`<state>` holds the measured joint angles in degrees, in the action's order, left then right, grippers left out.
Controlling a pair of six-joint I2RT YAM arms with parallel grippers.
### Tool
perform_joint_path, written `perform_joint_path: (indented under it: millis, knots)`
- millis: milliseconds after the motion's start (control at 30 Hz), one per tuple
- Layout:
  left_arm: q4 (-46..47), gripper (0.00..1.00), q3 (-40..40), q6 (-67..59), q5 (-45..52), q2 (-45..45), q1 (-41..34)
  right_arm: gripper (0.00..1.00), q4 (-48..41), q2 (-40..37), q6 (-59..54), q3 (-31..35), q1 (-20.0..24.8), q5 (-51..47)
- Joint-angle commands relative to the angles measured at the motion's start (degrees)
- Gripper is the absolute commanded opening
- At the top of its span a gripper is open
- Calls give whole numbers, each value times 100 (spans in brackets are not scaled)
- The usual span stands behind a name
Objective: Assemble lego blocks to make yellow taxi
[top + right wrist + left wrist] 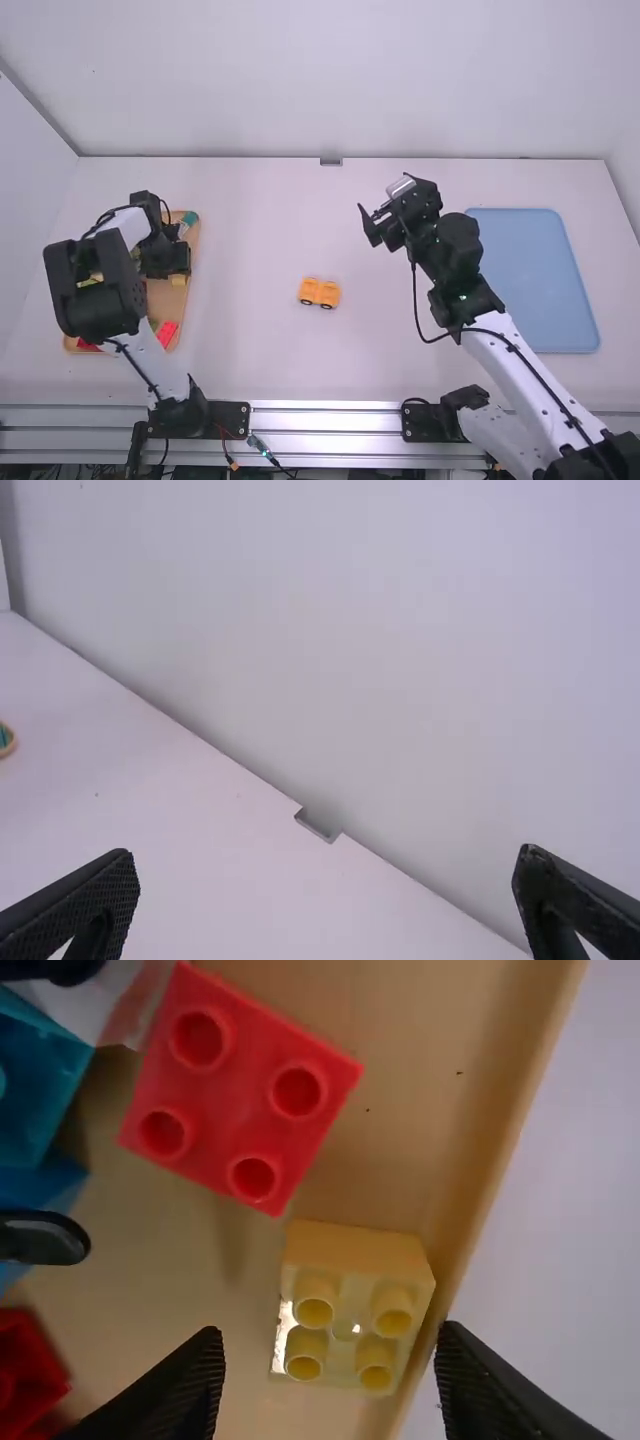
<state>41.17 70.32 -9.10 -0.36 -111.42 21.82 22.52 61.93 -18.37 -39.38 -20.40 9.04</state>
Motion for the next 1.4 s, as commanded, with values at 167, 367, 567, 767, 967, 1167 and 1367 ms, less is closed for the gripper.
perform_joint_path:
  millis: [167,367,567,767,967,1167,1367]
  knots:
    - [-170,51,-125,-186,-17,63,70,99,2,-9,59,-149,13,13]
    - [-229,46,-216,-442,229,63,70,99,63,-9,59,-149,11,20]
    - [-225,40,-221,-448,229,63,70,99,87,-9,48,-149,-144,-4]
    - [-247,40,-251,-446,232,63,72,99,105,-9,13,-149,-164,-7]
    - [-372,40,-402,-442,229,63,66,99,92,-9,11,-149,-162,-7]
    - [-463,25,-385,-442,116,63,79,99,90,-9,9,-149,-162,-7]
    - [-538,20,-321,-448,-116,63,33,99,46,-9,11,-149,-162,-11]
